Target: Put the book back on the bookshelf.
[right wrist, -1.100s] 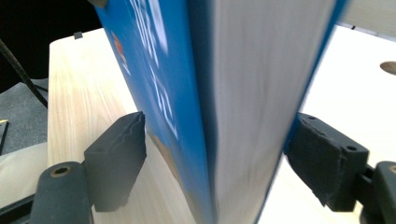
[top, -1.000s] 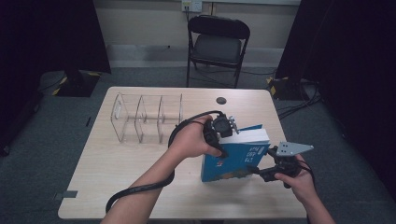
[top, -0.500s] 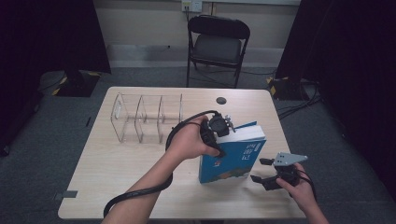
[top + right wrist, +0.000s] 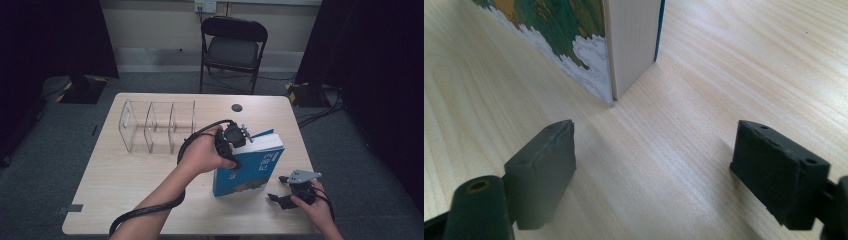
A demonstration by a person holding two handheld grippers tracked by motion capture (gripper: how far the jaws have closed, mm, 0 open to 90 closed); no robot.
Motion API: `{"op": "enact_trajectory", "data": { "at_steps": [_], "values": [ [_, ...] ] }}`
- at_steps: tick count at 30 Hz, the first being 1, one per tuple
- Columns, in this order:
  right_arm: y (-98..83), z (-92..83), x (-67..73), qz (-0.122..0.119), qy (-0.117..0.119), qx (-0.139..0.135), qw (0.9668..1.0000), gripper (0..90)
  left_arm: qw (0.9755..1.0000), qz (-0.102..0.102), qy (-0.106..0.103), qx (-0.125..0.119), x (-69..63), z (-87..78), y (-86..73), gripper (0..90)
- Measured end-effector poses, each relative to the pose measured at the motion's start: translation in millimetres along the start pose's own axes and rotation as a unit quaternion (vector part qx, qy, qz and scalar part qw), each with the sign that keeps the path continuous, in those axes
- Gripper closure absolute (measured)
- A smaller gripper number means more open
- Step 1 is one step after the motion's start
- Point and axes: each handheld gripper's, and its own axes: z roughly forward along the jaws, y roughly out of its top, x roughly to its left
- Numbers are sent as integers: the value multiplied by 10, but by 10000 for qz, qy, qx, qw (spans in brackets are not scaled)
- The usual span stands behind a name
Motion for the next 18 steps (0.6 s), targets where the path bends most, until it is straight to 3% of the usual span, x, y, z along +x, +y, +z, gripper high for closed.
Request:
{"op": "enact_trajectory", "data": {
  "at_steps": [18],
  "values": [
    [-5,1,-4,13,38,-7,10000,160,9983,-568,23,104,52,-69,-14,619]
  ]
}}
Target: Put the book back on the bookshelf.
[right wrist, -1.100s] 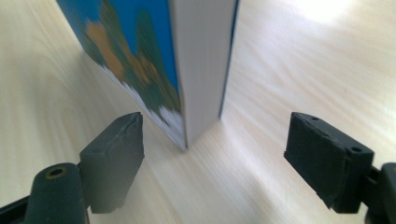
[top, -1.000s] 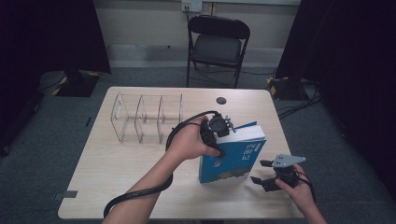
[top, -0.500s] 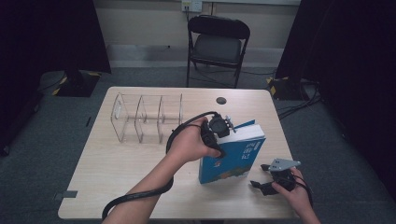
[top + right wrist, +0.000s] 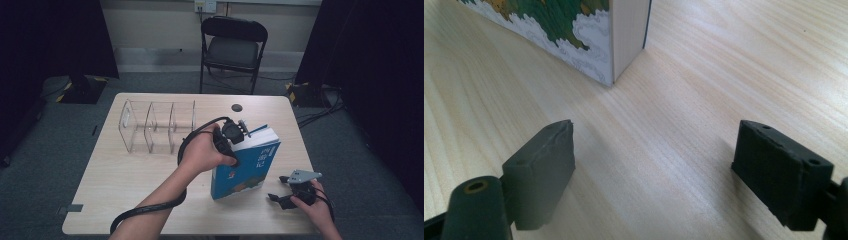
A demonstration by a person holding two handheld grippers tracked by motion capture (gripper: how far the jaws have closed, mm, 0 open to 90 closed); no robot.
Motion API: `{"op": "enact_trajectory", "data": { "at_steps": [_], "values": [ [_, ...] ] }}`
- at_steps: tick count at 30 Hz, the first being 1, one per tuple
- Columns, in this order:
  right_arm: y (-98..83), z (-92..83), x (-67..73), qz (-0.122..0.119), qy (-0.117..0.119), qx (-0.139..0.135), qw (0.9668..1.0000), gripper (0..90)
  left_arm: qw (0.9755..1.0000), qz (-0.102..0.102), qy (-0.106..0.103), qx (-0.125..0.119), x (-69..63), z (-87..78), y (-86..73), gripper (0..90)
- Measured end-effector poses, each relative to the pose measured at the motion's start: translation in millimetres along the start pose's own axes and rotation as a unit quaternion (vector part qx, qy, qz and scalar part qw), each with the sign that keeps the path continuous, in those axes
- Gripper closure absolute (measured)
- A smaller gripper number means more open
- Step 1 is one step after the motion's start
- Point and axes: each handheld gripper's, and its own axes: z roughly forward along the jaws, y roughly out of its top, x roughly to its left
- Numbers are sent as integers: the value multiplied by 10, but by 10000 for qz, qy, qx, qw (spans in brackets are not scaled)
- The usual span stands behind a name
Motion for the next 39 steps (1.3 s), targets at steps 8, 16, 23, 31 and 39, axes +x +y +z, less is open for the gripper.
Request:
{"op": "enact_trajectory", "data": {
  "at_steps": [8,16,23,31,39],
  "values": [
    [-2,-2,0,-3,12,0,10000,159,9999,-152,59,48,46,-100,-67,619],
    [-2,-1,-1,1,16,2,10000,158,9995,-294,123,34,88,-228,-168,619],
    [-2,-2,-1,1,16,3,10000,159,9989,-429,172,-16,125,-338,-264,619],
    [-2,-2,-1,-2,14,2,10000,159,9982,-543,230,-69,153,-434,-351,619],
    [-1,-7,0,-8,-17,26,10000,159,9974,-667,269,-38,205,-518,-459,620]
  ]
}}
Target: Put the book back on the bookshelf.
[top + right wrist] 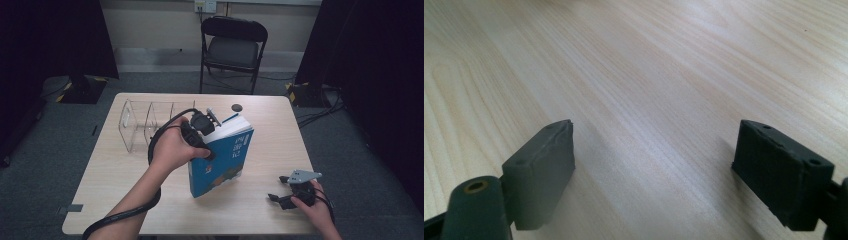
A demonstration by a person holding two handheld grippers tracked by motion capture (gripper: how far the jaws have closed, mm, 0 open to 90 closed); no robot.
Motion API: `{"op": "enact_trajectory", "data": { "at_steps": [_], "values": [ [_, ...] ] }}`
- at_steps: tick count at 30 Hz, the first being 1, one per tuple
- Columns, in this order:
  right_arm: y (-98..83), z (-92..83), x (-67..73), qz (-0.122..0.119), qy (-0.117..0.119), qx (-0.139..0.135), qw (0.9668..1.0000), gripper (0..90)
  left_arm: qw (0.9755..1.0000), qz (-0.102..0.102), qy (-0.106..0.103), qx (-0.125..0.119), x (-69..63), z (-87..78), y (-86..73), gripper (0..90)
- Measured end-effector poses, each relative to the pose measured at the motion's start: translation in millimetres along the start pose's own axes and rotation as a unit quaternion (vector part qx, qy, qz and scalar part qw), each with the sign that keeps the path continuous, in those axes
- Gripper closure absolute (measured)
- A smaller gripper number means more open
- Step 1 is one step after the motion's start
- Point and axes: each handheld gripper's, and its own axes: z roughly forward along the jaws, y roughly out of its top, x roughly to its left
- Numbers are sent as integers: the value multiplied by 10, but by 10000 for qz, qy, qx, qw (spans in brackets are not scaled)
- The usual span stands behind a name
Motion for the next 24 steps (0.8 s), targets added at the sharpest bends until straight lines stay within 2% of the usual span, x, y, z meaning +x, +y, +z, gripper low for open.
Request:
{"op": "enact_trajectory", "data": {
  "at_steps": [3,8,17,24],
  "values": [
    [-2,0,1,-5,-10,-10,10000,159,10000,4,42,3,21,-30,-38,620],
    [-3,0,1,-7,-10,-12,10000,160,9999,-128,53,-56,59,-74,-98,620],
    [-4,0,1,-8,5,-17,10000,159,9995,-297,112,-21,111,-149,-162,620],
    [-4,0,1,-10,7,-16,10000,159,9994,-269,195,70,144,-206,-202,620]
  ]
}}
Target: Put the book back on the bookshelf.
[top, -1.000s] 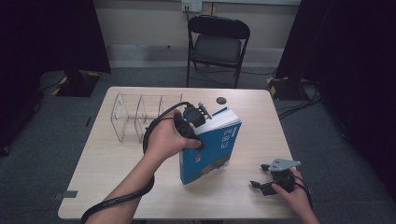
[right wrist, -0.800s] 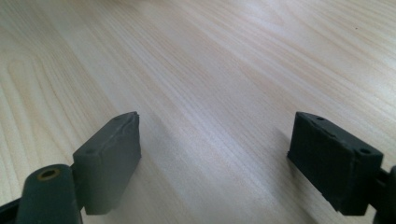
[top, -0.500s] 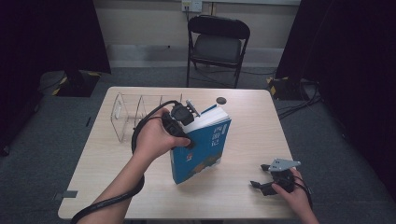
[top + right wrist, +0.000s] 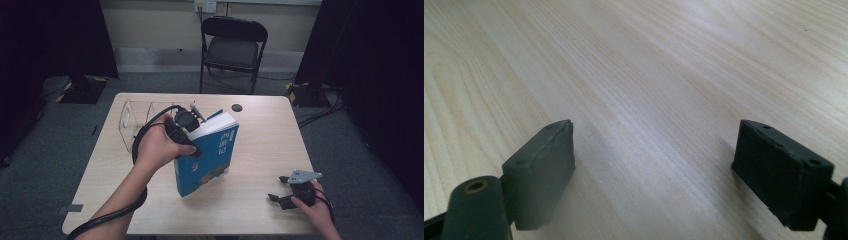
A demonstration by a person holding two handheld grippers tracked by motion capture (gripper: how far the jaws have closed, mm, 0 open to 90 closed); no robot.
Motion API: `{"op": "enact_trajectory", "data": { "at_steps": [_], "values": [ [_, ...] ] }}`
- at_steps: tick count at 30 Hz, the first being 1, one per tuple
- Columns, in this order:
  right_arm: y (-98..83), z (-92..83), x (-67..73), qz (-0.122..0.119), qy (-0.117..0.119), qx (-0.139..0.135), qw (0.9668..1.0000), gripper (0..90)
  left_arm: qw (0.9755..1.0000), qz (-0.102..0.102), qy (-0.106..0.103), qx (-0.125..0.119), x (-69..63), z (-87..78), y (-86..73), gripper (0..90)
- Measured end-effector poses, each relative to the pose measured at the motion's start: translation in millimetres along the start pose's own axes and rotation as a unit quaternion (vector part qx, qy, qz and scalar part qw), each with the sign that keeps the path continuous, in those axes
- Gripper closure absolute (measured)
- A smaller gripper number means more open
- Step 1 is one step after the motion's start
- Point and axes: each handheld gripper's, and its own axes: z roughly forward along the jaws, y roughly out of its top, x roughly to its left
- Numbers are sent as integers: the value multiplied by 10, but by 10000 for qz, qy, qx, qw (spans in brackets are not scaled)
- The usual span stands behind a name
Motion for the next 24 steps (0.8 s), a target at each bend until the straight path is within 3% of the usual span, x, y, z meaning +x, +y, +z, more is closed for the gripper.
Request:
{"op": "enact_trajectory", "data": {
  "at_steps": [23,24],
  "values": [
    [0,0,0,4,0,1,10000,159,9989,-445,63,-100,141,-177,-216,620],
    [0,0,0,2,0,0,10000,159,9982,-564,53,-179,140,-179,-224,620]
  ]
}}
